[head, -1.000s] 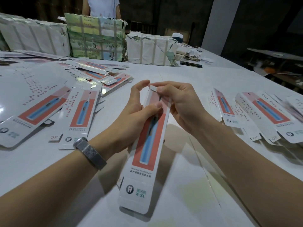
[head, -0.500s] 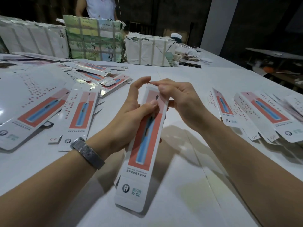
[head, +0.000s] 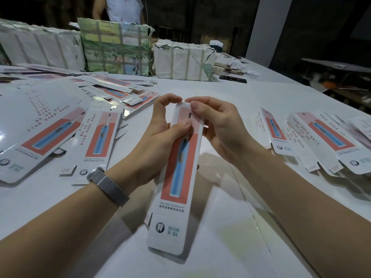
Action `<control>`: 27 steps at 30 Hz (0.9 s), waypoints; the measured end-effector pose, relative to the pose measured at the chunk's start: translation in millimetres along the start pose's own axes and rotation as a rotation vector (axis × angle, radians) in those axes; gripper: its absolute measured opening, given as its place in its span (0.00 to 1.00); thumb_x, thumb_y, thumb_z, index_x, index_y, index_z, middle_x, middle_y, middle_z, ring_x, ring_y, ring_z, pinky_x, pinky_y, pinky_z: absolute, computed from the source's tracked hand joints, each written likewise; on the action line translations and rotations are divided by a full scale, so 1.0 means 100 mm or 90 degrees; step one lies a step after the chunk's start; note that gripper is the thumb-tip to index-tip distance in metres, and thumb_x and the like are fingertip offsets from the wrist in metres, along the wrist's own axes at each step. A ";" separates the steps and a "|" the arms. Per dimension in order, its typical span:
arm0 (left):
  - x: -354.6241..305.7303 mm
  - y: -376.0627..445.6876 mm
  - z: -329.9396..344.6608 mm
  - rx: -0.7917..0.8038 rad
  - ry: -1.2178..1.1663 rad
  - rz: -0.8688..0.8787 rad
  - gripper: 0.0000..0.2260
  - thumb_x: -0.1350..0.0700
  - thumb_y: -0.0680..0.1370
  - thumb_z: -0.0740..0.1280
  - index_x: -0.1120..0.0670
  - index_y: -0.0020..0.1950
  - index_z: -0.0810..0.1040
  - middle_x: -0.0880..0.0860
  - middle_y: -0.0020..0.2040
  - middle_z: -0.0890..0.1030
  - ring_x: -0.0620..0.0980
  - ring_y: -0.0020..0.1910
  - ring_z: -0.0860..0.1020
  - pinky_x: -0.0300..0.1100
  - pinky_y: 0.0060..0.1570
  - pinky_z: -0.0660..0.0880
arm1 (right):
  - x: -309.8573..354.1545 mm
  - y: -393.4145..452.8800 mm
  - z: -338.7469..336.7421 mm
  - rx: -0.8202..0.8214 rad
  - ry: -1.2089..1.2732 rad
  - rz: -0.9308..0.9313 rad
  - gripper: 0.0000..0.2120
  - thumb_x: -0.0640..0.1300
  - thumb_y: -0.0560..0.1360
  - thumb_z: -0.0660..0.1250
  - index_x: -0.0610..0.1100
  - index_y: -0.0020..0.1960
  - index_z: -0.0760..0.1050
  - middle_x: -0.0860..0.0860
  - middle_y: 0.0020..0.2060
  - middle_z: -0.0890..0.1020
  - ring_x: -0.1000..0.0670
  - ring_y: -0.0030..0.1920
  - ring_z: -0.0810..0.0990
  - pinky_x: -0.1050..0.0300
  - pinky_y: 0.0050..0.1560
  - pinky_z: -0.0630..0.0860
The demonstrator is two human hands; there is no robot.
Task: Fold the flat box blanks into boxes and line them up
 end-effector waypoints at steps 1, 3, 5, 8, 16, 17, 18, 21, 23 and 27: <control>0.00 0.00 -0.01 -0.004 -0.002 -0.003 0.12 0.49 0.79 0.65 0.34 0.57 0.67 0.57 0.43 0.82 0.62 0.37 0.82 0.70 0.43 0.81 | 0.00 0.00 0.00 -0.008 0.003 -0.004 0.04 0.41 0.74 0.70 0.45 0.43 0.84 0.47 0.36 0.82 0.49 0.37 0.79 0.50 0.42 0.73; 0.00 0.01 -0.02 -0.011 0.000 -0.004 0.12 0.49 0.79 0.65 0.34 0.57 0.67 0.57 0.44 0.82 0.66 0.40 0.82 0.70 0.43 0.81 | 0.00 0.00 -0.01 -0.019 -0.022 -0.041 0.05 0.46 0.71 0.71 0.46 0.42 0.84 0.48 0.36 0.83 0.50 0.37 0.80 0.50 0.39 0.76; 0.01 0.00 -0.02 -0.016 0.005 -0.003 0.13 0.49 0.79 0.65 0.34 0.58 0.67 0.55 0.45 0.82 0.69 0.44 0.82 0.70 0.42 0.81 | 0.00 -0.01 -0.02 -0.025 -0.058 -0.076 0.08 0.48 0.70 0.70 0.45 0.44 0.84 0.48 0.37 0.84 0.48 0.37 0.81 0.49 0.38 0.79; 0.01 0.00 -0.03 -0.015 0.009 -0.005 0.12 0.48 0.79 0.65 0.34 0.59 0.67 0.54 0.44 0.82 0.64 0.39 0.82 0.69 0.42 0.81 | 0.01 -0.02 -0.03 -0.028 -0.107 -0.105 0.10 0.49 0.71 0.69 0.44 0.46 0.84 0.43 0.38 0.85 0.42 0.38 0.81 0.44 0.38 0.80; -0.05 -0.02 0.02 -0.007 0.028 0.012 0.10 0.50 0.80 0.64 0.37 0.56 0.67 0.54 0.43 0.82 0.70 0.42 0.80 0.70 0.41 0.80 | -0.04 0.00 -0.04 0.024 0.034 -0.035 0.06 0.46 0.69 0.71 0.45 0.41 0.86 0.48 0.37 0.84 0.50 0.38 0.81 0.51 0.39 0.75; -0.06 -0.02 0.02 -0.013 0.039 0.019 0.10 0.50 0.79 0.64 0.36 0.56 0.67 0.53 0.42 0.82 0.66 0.39 0.81 0.69 0.41 0.81 | -0.04 0.01 -0.04 0.037 0.047 -0.009 0.07 0.47 0.70 0.70 0.46 0.41 0.86 0.49 0.38 0.84 0.51 0.39 0.81 0.53 0.40 0.76; -0.07 -0.02 0.01 -0.017 0.047 0.024 0.11 0.50 0.79 0.64 0.35 0.56 0.67 0.53 0.43 0.82 0.63 0.38 0.81 0.68 0.41 0.81 | -0.04 0.03 -0.06 0.052 0.053 0.018 0.07 0.47 0.72 0.70 0.46 0.42 0.86 0.50 0.39 0.85 0.51 0.40 0.82 0.54 0.41 0.77; -0.09 -0.02 0.00 0.000 0.059 0.019 0.14 0.50 0.78 0.65 0.35 0.59 0.66 0.52 0.46 0.83 0.65 0.45 0.82 0.63 0.42 0.83 | 0.00 0.07 -0.12 0.072 0.047 0.065 0.10 0.43 0.73 0.65 0.46 0.41 0.86 0.49 0.39 0.85 0.49 0.40 0.82 0.53 0.41 0.79; -0.10 -0.03 0.01 0.018 0.045 0.005 0.16 0.52 0.78 0.64 0.38 0.62 0.65 0.50 0.46 0.84 0.69 0.49 0.81 0.61 0.41 0.83 | 0.04 0.08 -0.16 0.059 0.030 0.045 0.10 0.39 0.70 0.65 0.45 0.38 0.85 0.47 0.39 0.85 0.46 0.39 0.83 0.50 0.40 0.80; -0.13 -0.04 -0.01 0.026 0.027 -0.011 0.15 0.58 0.84 0.63 0.41 0.64 0.64 0.53 0.46 0.84 0.73 0.52 0.77 0.64 0.42 0.81 | 0.09 0.09 -0.23 0.075 -0.046 -0.006 0.08 0.36 0.71 0.66 0.41 0.40 0.85 0.42 0.39 0.85 0.43 0.38 0.84 0.48 0.37 0.82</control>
Point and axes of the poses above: each hand's wrist, its own y-axis towards the middle knuckle, its own z-axis out of the palm, x = y × z, the point moved 2 cm from there along y, towards the middle knuckle
